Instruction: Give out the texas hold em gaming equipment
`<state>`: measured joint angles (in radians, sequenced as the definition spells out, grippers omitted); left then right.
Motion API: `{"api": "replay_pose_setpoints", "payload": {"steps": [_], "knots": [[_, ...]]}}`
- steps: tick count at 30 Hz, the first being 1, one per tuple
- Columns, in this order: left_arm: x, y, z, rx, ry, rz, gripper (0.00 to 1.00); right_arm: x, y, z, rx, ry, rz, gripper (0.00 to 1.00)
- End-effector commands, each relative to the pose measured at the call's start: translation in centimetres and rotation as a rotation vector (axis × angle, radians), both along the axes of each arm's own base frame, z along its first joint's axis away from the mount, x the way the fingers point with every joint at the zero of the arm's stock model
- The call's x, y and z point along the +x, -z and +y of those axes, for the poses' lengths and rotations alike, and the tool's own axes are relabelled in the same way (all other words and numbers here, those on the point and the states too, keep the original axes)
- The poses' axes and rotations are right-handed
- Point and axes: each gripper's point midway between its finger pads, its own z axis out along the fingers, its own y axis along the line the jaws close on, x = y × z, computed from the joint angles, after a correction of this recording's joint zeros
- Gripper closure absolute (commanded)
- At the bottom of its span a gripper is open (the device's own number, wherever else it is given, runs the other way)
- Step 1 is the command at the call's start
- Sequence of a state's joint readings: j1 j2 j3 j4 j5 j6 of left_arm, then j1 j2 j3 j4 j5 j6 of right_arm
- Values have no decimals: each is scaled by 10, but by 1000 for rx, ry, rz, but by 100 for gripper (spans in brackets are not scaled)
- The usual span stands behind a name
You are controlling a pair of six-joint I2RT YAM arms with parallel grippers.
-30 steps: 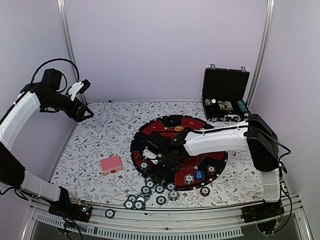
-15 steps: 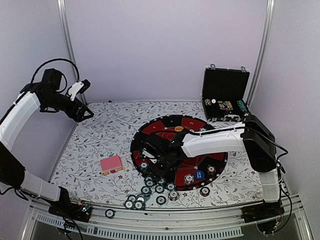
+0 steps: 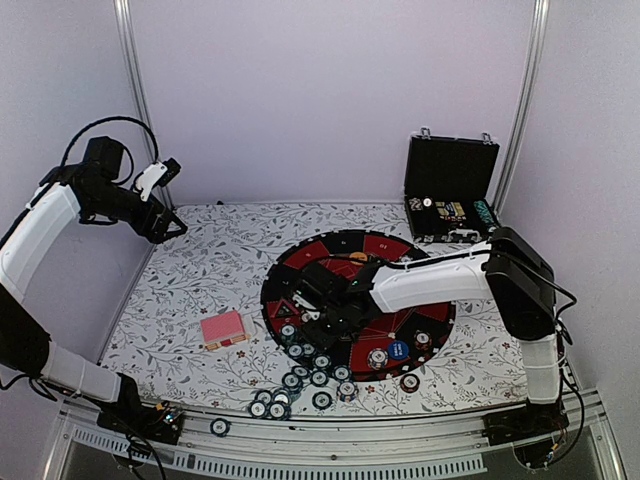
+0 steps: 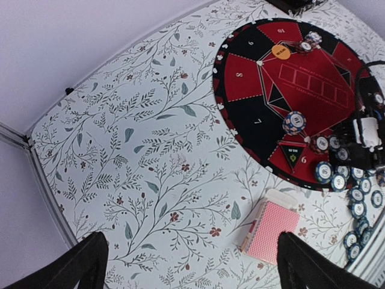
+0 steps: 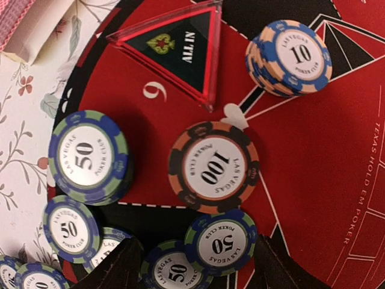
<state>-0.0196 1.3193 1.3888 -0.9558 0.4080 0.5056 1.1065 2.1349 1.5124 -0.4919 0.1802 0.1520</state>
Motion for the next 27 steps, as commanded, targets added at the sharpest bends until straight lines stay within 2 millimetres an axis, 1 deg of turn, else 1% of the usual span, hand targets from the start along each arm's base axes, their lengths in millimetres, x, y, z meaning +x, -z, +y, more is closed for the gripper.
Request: {"api": "replay_pose_setpoints", "payload": {"steps": [1, 5, 7, 9, 11, 14, 16, 18, 20, 23, 25, 27], "knots": [[1, -9, -3, 6, 15, -23, 0, 20, 20, -55, -143, 76, -8, 34], [1, -8, -4, -1, 19, -18, 0, 31, 13, -71, -142, 109, -27, 35], [1, -8, -5, -5, 20, -15, 0, 35, 6, -73, -132, 118, -36, 36], [2, -8, -5, -8, 20, -14, 0, 37, -5, -68, -102, 114, -41, 36], [2, -7, -6, -11, 19, -12, 0, 38, -16, -59, -67, 112, -42, 33], [2, -9, -5, -10, 18, -16, 0, 33, -26, -48, -18, 98, -19, 25], [2, -9, -5, -8, 18, -18, 0, 24, -31, -38, 17, 68, -2, 20], [2, -9, -4, -4, 16, -16, 0, 17, -29, -34, 24, 44, 18, 15], [2, -8, -4, -4, 16, -16, 0, 12, -20, -36, 8, 37, 35, 12], [2, -9, -4, -4, 17, -18, 0, 6, -6, -43, -11, 35, 57, 13], [2, -10, -4, -2, 17, -20, 0, 2, -4, -44, -1, 27, 70, 15], [3, -10, -4, -1, 16, -21, 0, 2, -2, -46, -4, 28, 66, 17]]}}
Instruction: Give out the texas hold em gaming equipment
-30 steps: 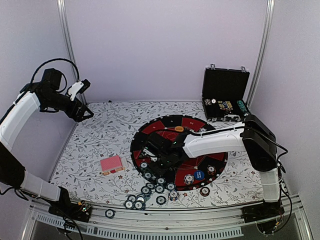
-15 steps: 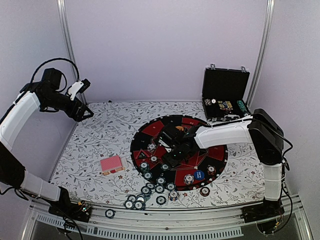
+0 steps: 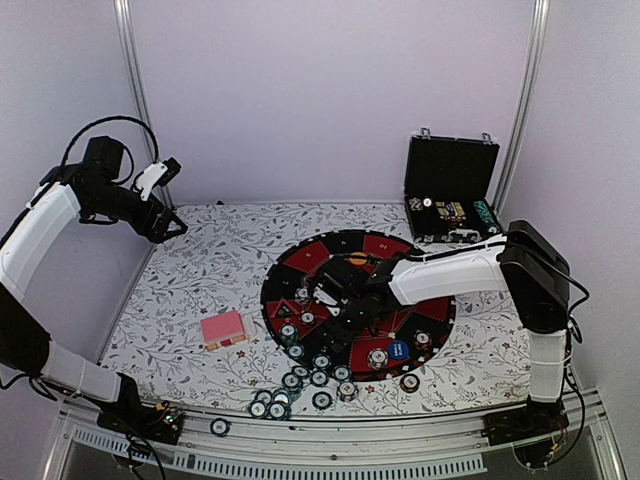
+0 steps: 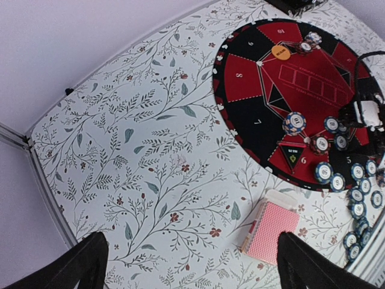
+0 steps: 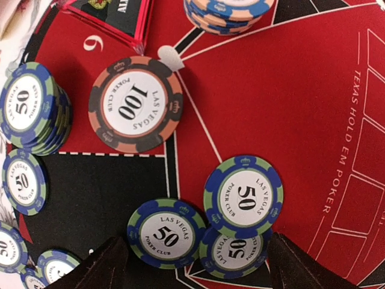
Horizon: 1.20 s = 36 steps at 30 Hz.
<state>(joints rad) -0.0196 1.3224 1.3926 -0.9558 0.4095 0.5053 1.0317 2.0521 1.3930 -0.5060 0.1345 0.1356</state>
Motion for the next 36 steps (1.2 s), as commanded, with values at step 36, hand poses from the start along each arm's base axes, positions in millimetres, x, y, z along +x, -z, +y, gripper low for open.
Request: {"api": "replay_pose_setpoints", "payload": {"steps": [36], "knots": [[3, -5, -4, 3, 19, -14, 0, 170, -4, -126, -65, 362, -173, 48]]}}
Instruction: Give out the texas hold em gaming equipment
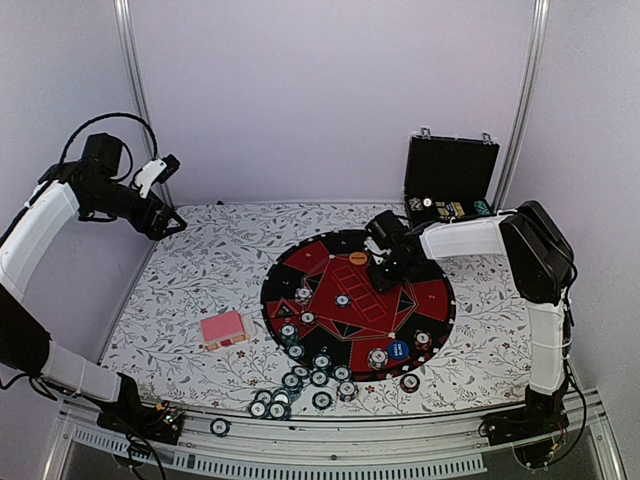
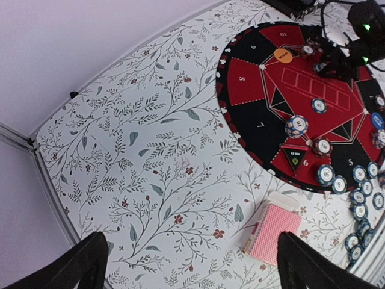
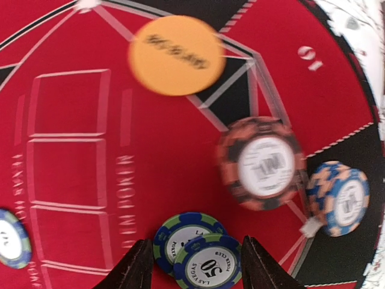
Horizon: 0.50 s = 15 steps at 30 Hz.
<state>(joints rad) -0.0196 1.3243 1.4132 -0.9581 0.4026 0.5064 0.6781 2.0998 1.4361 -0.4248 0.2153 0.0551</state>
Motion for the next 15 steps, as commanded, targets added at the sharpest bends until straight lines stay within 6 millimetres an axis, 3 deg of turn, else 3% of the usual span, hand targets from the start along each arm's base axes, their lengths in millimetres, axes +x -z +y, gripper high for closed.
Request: {"api": "replay_pose_setpoints", "payload": {"steps": [1, 8, 12, 15], "knots": [[0, 2, -5, -2, 22, 4, 0, 25, -4, -18, -45, 55, -52, 48], [0, 2, -5, -1, 23, 2, 0, 42, -16, -22, -43, 69, -79, 46], [-2, 3, -5, 0, 24, 3, 0, 42, -17, -22, -42, 71, -69, 36], [-2, 5, -5, 0, 26, 6, 0, 37, -30, -17, 0, 66, -63, 34]]}}
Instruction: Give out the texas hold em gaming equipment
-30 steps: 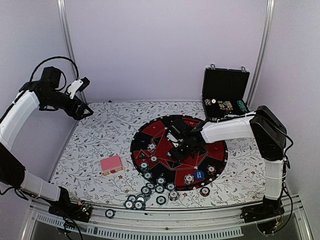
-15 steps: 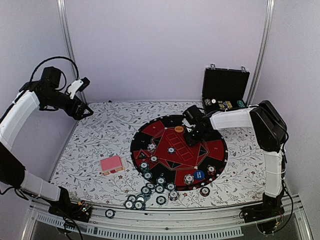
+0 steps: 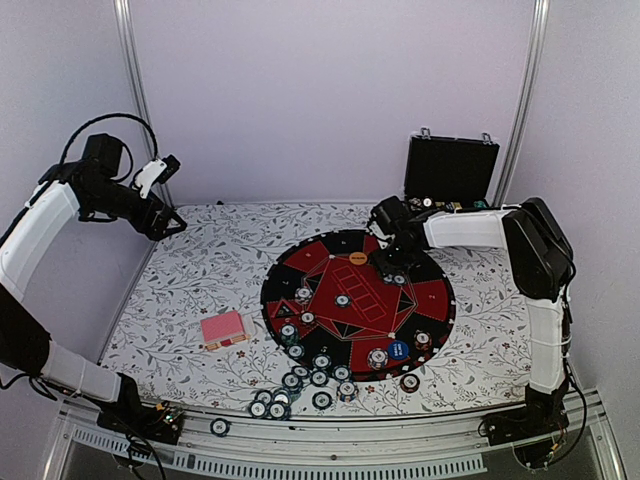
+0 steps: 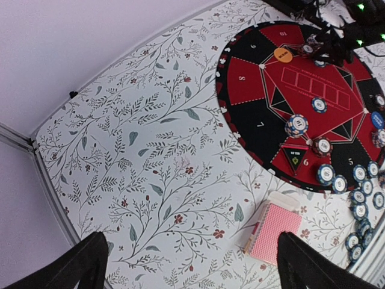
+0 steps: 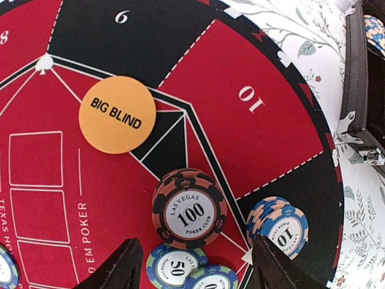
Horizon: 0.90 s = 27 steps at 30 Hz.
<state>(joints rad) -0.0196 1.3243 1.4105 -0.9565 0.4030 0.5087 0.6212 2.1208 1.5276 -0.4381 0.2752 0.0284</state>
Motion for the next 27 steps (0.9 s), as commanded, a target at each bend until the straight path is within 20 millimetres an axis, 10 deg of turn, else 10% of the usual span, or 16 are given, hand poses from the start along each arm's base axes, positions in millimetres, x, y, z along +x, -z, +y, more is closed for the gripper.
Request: {"api": "replay_pose_setpoints", "payload": {"steps": [1, 6, 13, 27], "knots": [[-2, 4, -5, -2, 25, 6, 0, -6, -14, 7, 45, -5, 14, 34], [-1, 2, -6, -9, 25, 3, 0, -48, -49, 57, 151, -126, 12, 37], [-2, 4, -5, -5, 24, 9, 0, -130, -33, 126, 220, -310, 126, 37], [-1, 0, -5, -6, 21, 1, 0, -126, 20, 115, 70, -282, 142, 50]]}}
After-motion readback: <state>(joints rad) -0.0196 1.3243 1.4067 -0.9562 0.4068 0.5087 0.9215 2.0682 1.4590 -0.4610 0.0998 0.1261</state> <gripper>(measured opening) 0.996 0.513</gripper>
